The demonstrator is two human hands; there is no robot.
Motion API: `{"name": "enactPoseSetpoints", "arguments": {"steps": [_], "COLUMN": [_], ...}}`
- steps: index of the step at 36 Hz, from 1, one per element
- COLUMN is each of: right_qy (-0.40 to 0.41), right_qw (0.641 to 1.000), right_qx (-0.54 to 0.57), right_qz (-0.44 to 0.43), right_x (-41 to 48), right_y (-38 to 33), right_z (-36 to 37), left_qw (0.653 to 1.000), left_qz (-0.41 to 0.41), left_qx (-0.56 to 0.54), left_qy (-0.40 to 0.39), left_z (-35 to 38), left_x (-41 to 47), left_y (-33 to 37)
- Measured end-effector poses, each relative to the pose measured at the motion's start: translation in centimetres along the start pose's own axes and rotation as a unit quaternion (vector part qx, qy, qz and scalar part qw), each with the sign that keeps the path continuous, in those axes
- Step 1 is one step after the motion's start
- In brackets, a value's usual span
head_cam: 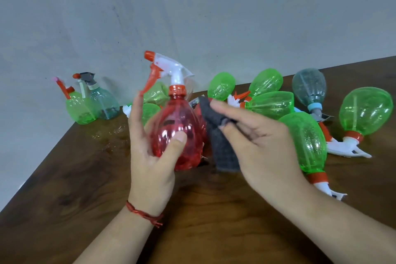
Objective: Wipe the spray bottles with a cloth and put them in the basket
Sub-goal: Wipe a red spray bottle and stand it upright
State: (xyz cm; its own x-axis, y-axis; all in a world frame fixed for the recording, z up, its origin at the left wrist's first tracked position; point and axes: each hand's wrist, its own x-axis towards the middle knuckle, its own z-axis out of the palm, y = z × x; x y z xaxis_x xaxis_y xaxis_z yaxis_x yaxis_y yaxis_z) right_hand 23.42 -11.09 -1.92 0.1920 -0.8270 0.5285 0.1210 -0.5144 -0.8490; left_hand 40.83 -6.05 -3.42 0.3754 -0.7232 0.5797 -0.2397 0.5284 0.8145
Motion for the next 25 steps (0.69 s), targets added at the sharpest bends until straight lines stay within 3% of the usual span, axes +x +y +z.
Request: {"name": "enactPoseSetpoints", "arguments": {"steps": [4, 8, 15, 25], "right_qy": [0.060, 0.010, -0.015, -0.071], "right_qw": [0.980, 0.930, 0.902, 0.890], "right_qx": [-0.123, -0.271, -0.337, -0.347], "right_qz": [-0.144, -0.247, -0.268, -0.286], "right_x": [1.4, 1.8, 1.9, 2.7], "right_y": [-0.2, 0.6, 0.2, -0.1], "right_z": [-1.6, -2.1, -1.9, -2.3], "left_qw": [0.996, 0.990, 0.975, 0.964], "left_qz": [-0.004, -0.024, 0.002, 0.035], "left_qx": [0.024, 0.037, 0.119, 0.198], "left_qy": [-0.081, -0.136, -0.188, -0.176], "left_z": [0.4, 1.0, 1.5, 1.5], "left_x": [-0.6, -1.1, -1.2, -1.1], "left_y": [0.6, 0.9, 1.1, 0.9]}}
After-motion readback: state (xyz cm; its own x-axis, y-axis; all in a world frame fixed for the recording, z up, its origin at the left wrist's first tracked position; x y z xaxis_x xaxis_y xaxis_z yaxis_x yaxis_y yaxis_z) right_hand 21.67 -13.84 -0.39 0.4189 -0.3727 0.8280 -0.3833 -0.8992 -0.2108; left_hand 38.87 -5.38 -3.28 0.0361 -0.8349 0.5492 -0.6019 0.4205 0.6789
